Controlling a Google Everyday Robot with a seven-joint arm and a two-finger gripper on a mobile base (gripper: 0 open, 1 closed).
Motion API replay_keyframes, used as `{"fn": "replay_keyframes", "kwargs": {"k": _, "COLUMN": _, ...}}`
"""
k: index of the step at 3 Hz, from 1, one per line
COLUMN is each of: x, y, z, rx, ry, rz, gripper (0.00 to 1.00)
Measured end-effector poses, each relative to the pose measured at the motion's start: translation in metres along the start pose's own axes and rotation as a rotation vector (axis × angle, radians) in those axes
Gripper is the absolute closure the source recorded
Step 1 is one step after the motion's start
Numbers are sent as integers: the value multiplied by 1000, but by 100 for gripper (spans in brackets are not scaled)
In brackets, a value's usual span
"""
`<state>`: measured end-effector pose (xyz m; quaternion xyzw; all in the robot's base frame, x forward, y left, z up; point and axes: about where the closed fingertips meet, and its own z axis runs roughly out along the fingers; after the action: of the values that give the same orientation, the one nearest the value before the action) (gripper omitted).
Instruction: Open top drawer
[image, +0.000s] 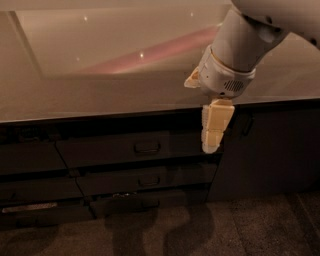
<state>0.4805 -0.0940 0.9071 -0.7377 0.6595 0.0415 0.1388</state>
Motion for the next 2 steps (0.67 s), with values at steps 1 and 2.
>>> {"fn": "replay_keyframes", "kwargs": {"k": 1, "x": 5, "y": -4, "z": 35, "rx": -66, "ry": 21, "rz": -16, "gripper": 0}}
{"fn": "replay_keyframes", "kwargs": {"k": 2, "x": 13, "y": -7, "z": 68, "rx": -143, "ry": 1, "rz": -23, "gripper": 0}}
